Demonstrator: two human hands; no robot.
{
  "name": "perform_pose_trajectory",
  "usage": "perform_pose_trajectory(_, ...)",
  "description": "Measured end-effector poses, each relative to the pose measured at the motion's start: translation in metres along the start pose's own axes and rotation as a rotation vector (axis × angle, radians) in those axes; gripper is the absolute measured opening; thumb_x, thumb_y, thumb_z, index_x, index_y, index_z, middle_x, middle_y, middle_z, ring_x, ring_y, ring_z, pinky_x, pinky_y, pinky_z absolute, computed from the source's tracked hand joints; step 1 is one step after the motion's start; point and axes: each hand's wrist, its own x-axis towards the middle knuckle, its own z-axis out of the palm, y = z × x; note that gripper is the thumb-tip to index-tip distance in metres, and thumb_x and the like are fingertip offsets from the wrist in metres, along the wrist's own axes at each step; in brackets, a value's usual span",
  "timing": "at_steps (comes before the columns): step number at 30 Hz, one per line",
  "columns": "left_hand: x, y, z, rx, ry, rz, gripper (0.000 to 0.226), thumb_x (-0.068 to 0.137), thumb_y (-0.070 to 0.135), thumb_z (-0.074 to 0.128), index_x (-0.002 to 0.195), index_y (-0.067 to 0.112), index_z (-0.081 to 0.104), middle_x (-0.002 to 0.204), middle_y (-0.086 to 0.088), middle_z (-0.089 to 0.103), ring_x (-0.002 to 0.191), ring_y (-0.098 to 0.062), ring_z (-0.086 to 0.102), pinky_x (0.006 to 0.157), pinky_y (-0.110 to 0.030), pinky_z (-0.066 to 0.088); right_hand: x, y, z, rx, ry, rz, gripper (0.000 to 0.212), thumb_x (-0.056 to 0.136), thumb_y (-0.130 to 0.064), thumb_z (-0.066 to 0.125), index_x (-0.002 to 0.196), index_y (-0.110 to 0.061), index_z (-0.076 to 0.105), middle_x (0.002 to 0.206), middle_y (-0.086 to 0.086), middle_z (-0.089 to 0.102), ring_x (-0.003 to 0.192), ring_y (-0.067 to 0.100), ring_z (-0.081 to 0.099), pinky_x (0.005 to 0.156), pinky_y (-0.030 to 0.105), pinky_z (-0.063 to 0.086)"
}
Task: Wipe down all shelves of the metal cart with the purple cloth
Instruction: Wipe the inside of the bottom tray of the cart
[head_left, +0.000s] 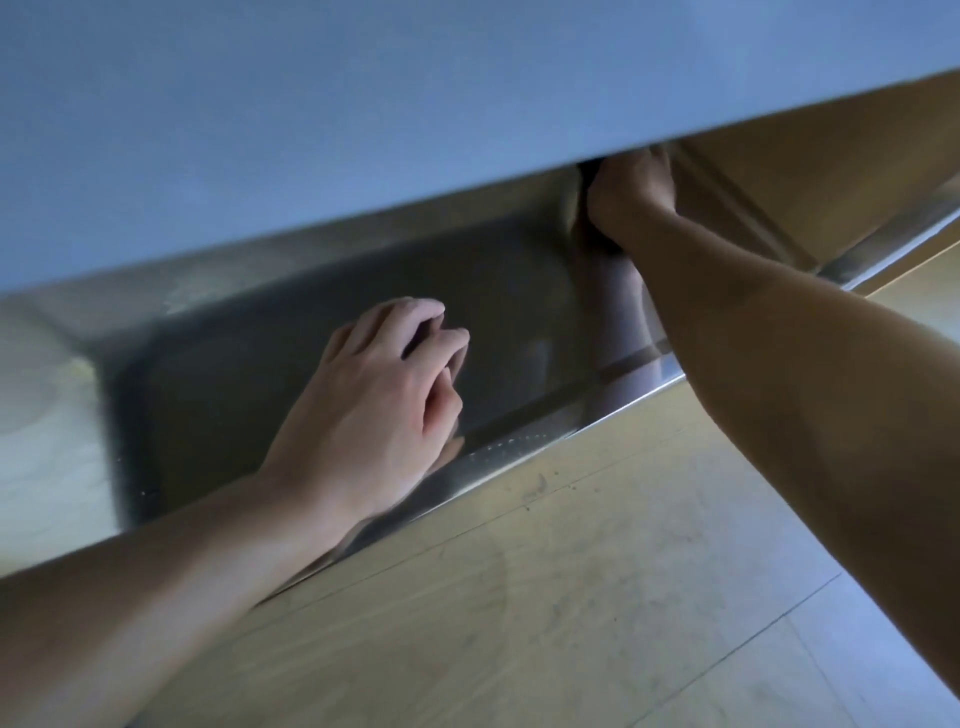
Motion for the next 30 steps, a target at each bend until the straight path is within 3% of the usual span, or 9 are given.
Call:
perform_pose_trajectory(3, 0.0, 0.0, 0.0, 0.008, 0.009, 0.001, 0.038, 0.097, 0.023, 0.039, 0.128, 0.017, 0.059, 0.136, -0.002, 0.049, 0.128, -0.019, 0.044, 0.109, -0.037, 0.038, -0.008, -0.045, 0.021, 0.012, -0.043, -0.106, 0.051, 0.095, -0.021, 0.043, 0.145, -0.021, 0.036, 0.155, 0.001, 0.03, 0.142, 0.023, 0.026, 0.111, 0.026, 0.021)
perform_pose_trajectory(8, 0.0, -0.001, 0.003, 0.017, 0.025, 0.005, 0.042, 0.093, 0.028, 0.039, 0.126, 0.017, 0.062, 0.134, -0.001, 0.051, 0.124, -0.019, 0.047, 0.105, -0.036, 0.039, -0.051, -0.121, 0.052, 0.076, -0.166, -0.575, 0.043, 0.095, -0.023, 0.046, 0.138, -0.022, 0.05, 0.146, 0.001, 0.045, 0.136, 0.021, 0.037, 0.105, 0.02, 0.028)
perform_pose_trajectory(10, 0.0, -0.001, 0.002, 0.012, 0.025, 0.011, 0.047, 0.091, 0.032, 0.036, 0.126, 0.017, 0.062, 0.135, -0.001, 0.051, 0.125, -0.018, 0.047, 0.106, -0.036, 0.039, -0.066, -0.132, 0.06, 0.095, -0.224, -0.773, 0.046, 0.093, -0.018, 0.042, 0.138, -0.018, 0.05, 0.145, -0.001, 0.047, 0.138, 0.022, 0.036, 0.112, 0.026, 0.027)
perform_pose_trajectory(12, 0.0, -0.001, 0.0, -0.002, 0.017, 0.013, 0.049, 0.091, 0.033, 0.034, 0.127, 0.017, 0.062, 0.135, 0.0, 0.051, 0.125, -0.018, 0.047, 0.107, -0.036, 0.04, -0.072, -0.129, 0.059, 0.084, -0.25, -0.855, 0.046, 0.094, -0.016, 0.037, 0.138, -0.018, 0.05, 0.145, -0.003, 0.047, 0.138, 0.022, 0.034, 0.113, 0.033, 0.029)
perform_pose_trajectory(14, 0.0, 0.0, 0.0, -0.018, 0.021, 0.011, 0.049, 0.091, 0.031, 0.033, 0.127, 0.016, 0.063, 0.135, 0.0, 0.051, 0.124, -0.018, 0.049, 0.107, -0.037, 0.041, -0.071, -0.115, 0.053, 0.067, -0.231, -0.819, 0.045, 0.095, -0.015, 0.038, 0.138, -0.019, 0.05, 0.145, -0.004, 0.047, 0.138, 0.021, 0.035, 0.115, 0.029, 0.025)
perform_pose_trajectory(17, -0.001, 0.0, 0.0, -0.044, 0.043, -0.005, 0.04, 0.094, 0.022, 0.041, 0.126, 0.014, 0.064, 0.134, -0.002, 0.053, 0.123, -0.02, 0.05, 0.106, -0.038, 0.041, -0.059, -0.074, 0.037, 0.097, -0.118, -0.604, 0.051, 0.088, -0.02, 0.036, 0.136, -0.017, 0.052, 0.144, 0.001, 0.049, 0.136, 0.021, 0.04, 0.111, 0.021, 0.022)
perform_pose_trajectory(23, -0.001, 0.001, 0.003, -0.045, 0.057, 0.006, 0.032, 0.093, 0.014, 0.05, 0.122, 0.014, 0.065, 0.132, -0.003, 0.055, 0.122, -0.02, 0.05, 0.105, -0.036, 0.039, -0.03, 0.019, 0.003, -0.033, 0.014, -0.137, 0.048, 0.09, -0.011, 0.04, 0.137, -0.019, 0.049, 0.145, 0.0, 0.046, 0.134, 0.028, 0.037, 0.108, 0.034, 0.034)
perform_pose_trajectory(27, 0.001, 0.001, 0.003, -0.03, 0.062, 0.004, 0.032, 0.093, 0.015, 0.05, 0.121, 0.013, 0.066, 0.131, -0.003, 0.056, 0.122, -0.021, 0.051, 0.105, -0.036, 0.038, -0.033, -0.001, 0.011, -0.03, 0.031, -0.073, 0.05, 0.087, -0.013, 0.041, 0.137, -0.021, 0.049, 0.145, -0.003, 0.045, 0.134, 0.027, 0.037, 0.108, 0.03, 0.034)
perform_pose_trajectory(30, 0.001, 0.001, 0.004, -0.022, 0.061, 0.006, 0.033, 0.092, 0.016, 0.048, 0.12, 0.014, 0.066, 0.13, -0.003, 0.056, 0.122, -0.021, 0.051, 0.105, -0.036, 0.038, -0.048, -0.05, 0.03, -0.001, -0.031, -0.259, 0.052, 0.087, -0.023, 0.043, 0.138, -0.024, 0.049, 0.147, -0.004, 0.045, 0.134, 0.023, 0.039, 0.107, 0.024, 0.03)
